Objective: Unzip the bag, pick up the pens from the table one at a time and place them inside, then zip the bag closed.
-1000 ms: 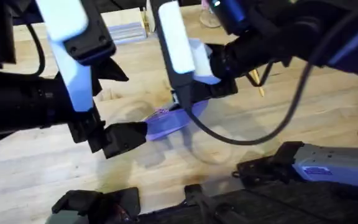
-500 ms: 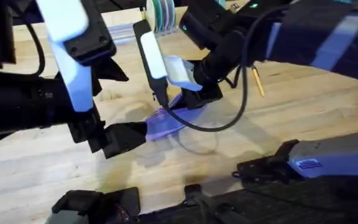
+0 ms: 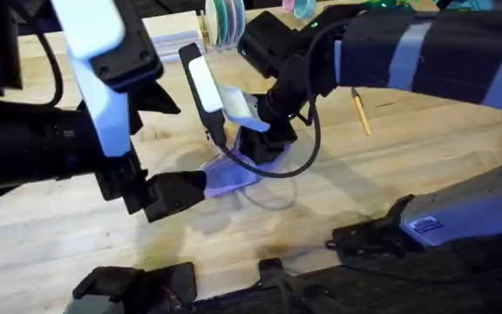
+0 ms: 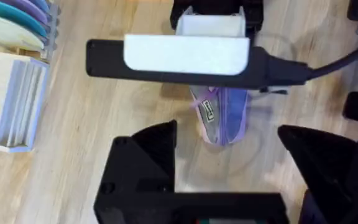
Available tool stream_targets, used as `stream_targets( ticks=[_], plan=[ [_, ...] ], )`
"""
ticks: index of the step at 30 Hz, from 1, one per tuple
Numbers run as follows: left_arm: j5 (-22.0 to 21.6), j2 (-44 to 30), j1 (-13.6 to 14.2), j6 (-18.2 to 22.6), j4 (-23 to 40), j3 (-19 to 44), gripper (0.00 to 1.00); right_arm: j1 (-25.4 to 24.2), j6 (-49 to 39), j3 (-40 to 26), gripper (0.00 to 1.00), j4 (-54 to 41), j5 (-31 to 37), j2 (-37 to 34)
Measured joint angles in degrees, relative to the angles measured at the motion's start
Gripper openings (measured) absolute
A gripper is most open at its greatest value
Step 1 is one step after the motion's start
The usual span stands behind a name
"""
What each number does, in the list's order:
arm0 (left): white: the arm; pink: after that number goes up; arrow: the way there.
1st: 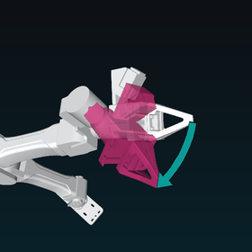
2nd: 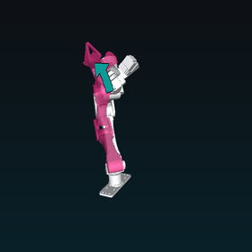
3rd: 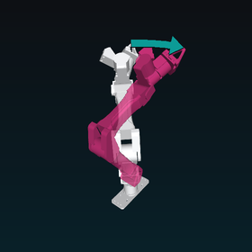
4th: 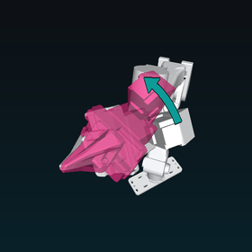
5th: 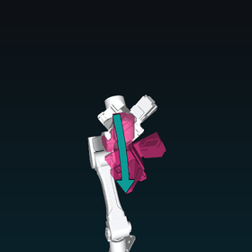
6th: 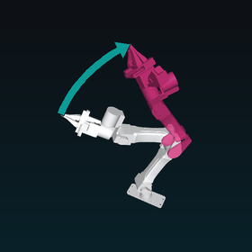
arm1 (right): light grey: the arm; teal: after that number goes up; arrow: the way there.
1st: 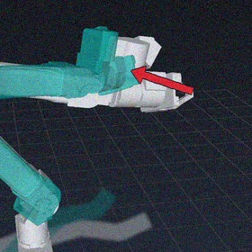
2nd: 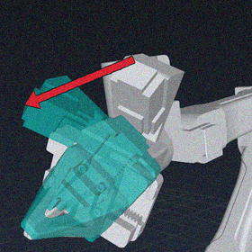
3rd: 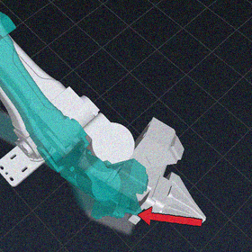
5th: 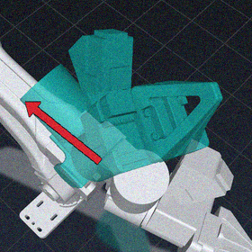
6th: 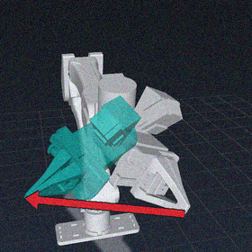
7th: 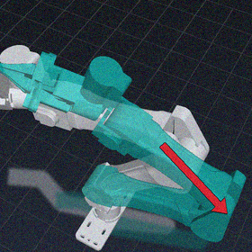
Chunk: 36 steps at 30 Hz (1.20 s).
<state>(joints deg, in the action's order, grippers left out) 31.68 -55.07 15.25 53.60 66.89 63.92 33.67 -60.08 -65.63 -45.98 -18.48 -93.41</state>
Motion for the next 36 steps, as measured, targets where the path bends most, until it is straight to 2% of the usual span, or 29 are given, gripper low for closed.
stream_targets(
  ticks=[4,5,6,19,22,26,31,36],
  plan=[
    [0.0,0.0,0.0,0.0,0.0,0.0,0.993,0.0,0.0,0.0,0.865,-0.1,0.0,-0.1],
    [0.0,0.0,0.0,0.0,0.0,0.0,0.993,-0.1,-0.2,0.0,0.966,-0.1,0.0,-0.1],
    [0.0,0.0,0.0,0.0,0.0,0.0,0.993,-0.1,-0.2,0.0,0.989,-0.1,0.0,-0.1],
    [0.0,0.0,0.0,0.0,0.0,0.0,0.994,-0.1,-0.2,0.0,0.998,-0.4,0.0,0.4],
    [0.0,0.0,0.0,0.0,0.0,0.0,0.993,-0.3,-0.2,0.0,0.998,-1.1,0.0,3.1],
    [0.0,0.0,0.0,0.0,0.0,0.0,0.993,-1.8,0.3,0.0,0.998,-2.1,-0.2,9.9],
    [0.0,0.0,0.0,0.0,0.0,0.0,0.994,-7.3,4.7,0.0,0.998,-2.3,-0.7,19.4],
    [0.0,0.0,0.0,0.0,0.0,0.0,0.994,-16.8,11.3,0.0,0.998,-2.5,-0.9,27.0]
  ],
)
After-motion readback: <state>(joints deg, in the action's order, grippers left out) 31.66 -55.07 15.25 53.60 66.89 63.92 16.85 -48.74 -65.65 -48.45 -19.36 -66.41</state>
